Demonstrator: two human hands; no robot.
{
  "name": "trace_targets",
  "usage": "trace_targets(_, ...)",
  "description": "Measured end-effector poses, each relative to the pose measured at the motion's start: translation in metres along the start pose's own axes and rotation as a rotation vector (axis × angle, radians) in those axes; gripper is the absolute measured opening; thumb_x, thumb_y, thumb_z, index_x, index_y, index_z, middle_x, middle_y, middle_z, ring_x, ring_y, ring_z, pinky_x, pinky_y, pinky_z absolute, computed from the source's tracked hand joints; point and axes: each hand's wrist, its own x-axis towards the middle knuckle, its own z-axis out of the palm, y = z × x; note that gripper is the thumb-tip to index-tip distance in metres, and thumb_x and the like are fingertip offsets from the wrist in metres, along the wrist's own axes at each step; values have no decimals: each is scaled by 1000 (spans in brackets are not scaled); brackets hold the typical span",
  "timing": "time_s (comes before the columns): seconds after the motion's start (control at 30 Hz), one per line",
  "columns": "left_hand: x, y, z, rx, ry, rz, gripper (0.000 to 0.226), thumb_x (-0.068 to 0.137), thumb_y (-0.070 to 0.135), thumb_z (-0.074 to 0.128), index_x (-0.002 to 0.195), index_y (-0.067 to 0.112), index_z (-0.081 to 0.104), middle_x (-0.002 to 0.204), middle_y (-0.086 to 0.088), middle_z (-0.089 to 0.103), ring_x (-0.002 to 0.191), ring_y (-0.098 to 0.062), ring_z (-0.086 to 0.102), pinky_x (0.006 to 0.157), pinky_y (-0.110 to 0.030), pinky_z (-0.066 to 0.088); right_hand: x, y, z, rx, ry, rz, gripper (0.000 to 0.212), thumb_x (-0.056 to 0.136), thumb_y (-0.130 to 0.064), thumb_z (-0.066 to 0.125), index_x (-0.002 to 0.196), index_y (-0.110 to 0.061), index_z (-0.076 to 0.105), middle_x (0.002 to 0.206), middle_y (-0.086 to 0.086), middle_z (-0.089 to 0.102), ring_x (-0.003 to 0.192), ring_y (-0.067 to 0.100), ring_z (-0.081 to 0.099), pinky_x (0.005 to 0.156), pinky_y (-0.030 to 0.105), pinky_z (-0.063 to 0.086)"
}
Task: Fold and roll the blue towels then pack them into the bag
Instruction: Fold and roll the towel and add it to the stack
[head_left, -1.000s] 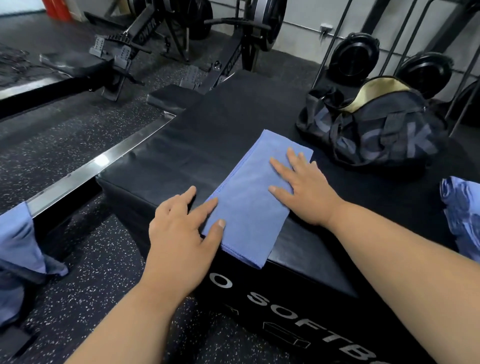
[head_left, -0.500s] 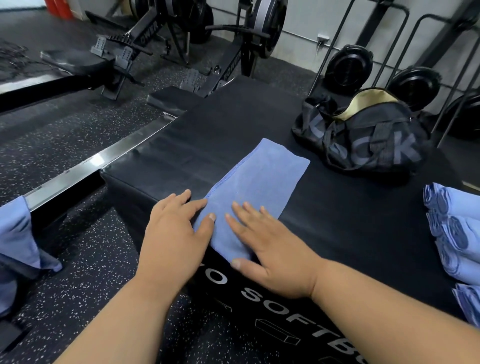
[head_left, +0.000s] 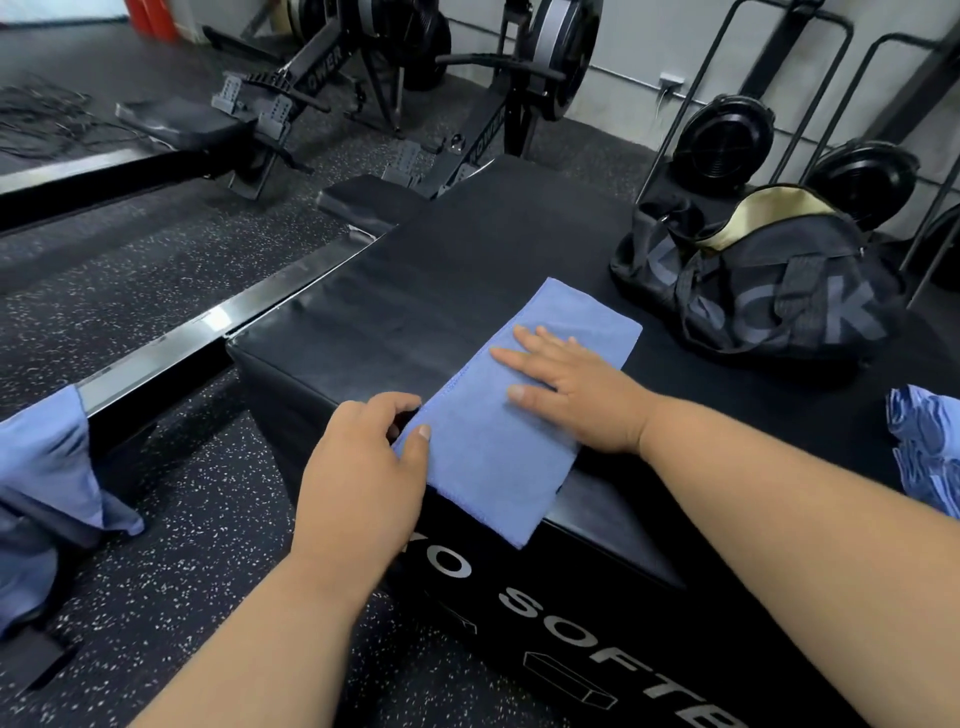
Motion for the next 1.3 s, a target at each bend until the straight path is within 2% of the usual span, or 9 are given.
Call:
trace_targets(0.23,7,-4,4,-28,-40,-9,27,99,37,60,121,52,63,109,16,55,96,-3,60,82,-33,51,61,44,-28,-89,-7,48,63,107,-62,35,164,-48,14,177,-5,-1,163,18,-6,131,48,-6)
trace_targets(0.43,11,-10,6,9,-52,8,25,99,41,58,120,53,64,104,16,53,90,-1,60,78,-29,49,98,65,-43,-284,-67,64,55,115,-47,27,167,-43,11,177,-1,-9,162,32,-10,127,60,0)
trace_targets(0.57,13,-10,5,27,-58,20,24,97,41,60,117,53,66,101,16,54,86,0,60,75,-28,50,99,58,-53,-179,-83,115,66,107,-65,28,166,-47,5,177,-1,-10,162,28,-10,130,52,-5)
trace_targets(0.73,13,-9,2,-15,-66,-3,29,93,39,61,117,54,65,103,18,56,86,1,61,72,-21,46,65,47,-42,-279,118,27,80,100,-75,24,168,-37,7,177,3,-1,163,26,-2,132,49,-1)
trace_targets(0.87,10,-10,4,-25,-50,13,38,90,37,62,126,50,63,105,18,52,89,1,59,74,-15,42,20,26,-12,-89,60,-15,83,97,-79,28,167,-40,8,177,-5,1,162,15,-7,131,41,-7)
trace_targets(0.97,8,-12,2,-13,-78,34,37,89,37,60,124,49,64,107,17,52,92,1,58,75,-21,45,3,35,0,-83,69,3,86,89,-87,21,165,-50,9,175,-12,-4,161,12,-10,129,38,-10)
trace_targets(1.07,6,-13,1,-2,-98,45,40,90,36,58,126,51,63,111,16,52,91,-2,60,76,-27,48,3,63,-7,-58,101,108,88,85,-89,23,164,-52,13,177,-10,0,162,14,-7,131,43,-4)
trace_targets(1.13,4,-13,1,0,-96,46,41,90,36,58,128,51,62,114,15,51,92,-3,61,78,-29,50,8,80,-15,-50,112,165,85,88,-86,26,164,-51,13,177,-8,1,162,14,-6,131,44,-2)
trace_targets(1.3,4,-11,2,-23,-90,38,37,88,33,61,121,50,65,111,16,55,91,-1,60,74,-26,48,13,96,-27,-13,141,305,67,110,-54,34,169,-30,11,177,2,0,163,22,-5,131,45,-2)
